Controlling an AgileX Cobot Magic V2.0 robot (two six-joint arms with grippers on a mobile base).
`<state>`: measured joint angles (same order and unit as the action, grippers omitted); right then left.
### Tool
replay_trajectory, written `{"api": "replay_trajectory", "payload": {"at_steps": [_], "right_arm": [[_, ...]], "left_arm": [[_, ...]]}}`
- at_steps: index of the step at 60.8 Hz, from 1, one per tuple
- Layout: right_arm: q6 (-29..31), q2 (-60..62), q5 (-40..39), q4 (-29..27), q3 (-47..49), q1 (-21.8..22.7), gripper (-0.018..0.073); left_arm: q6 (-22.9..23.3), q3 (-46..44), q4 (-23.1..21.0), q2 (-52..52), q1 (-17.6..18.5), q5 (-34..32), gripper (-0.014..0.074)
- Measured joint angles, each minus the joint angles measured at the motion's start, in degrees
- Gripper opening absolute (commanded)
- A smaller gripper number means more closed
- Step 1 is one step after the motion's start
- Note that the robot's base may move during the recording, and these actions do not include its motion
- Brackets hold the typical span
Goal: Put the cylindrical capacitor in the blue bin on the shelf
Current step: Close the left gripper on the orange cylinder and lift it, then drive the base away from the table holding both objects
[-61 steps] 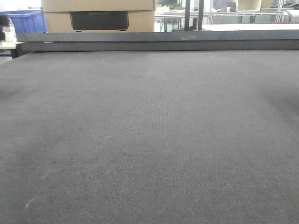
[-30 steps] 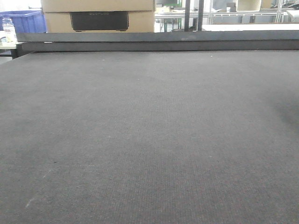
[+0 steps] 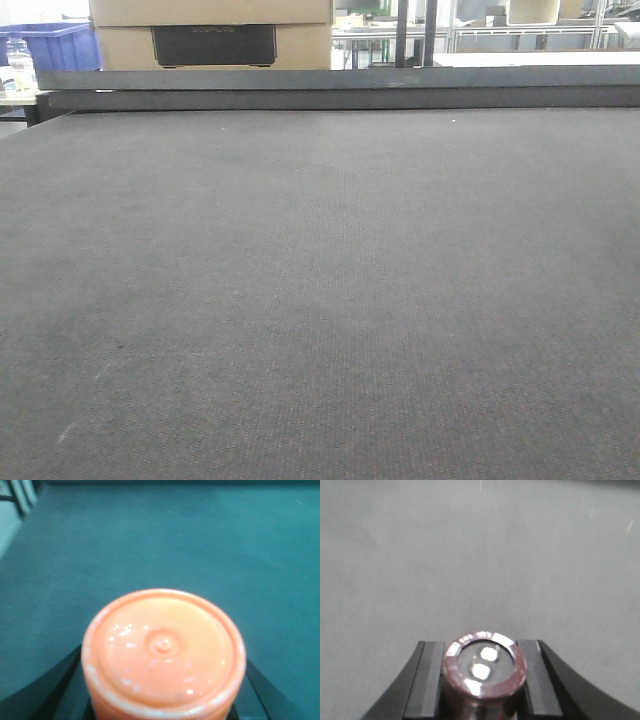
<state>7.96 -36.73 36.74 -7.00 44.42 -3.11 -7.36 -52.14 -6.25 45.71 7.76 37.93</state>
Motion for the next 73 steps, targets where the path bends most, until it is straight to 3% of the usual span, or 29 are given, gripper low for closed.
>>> {"api": "replay_trajectory", "payload": {"at_steps": [11,26,73], "right_arm": [[0.0,4.84,0.65,0.0,1.38,0.0,-0.0162],[0.0,5.71,2.37,0.11,5.96,0.0,-0.0162],[0.0,5.71,3.16,0.21,6.09,0.0,-0.0162]], "left_arm": [[-0.14,0.36,-0.29,-2.81,3.02,0.4,-0.0111],[-0.14,0.36,-0.29,-5.62,3.05,-0.39,-0.0111],[-0.14,0.36,-0.29,-5.62,3.05,-2.19,-0.0111]]}}
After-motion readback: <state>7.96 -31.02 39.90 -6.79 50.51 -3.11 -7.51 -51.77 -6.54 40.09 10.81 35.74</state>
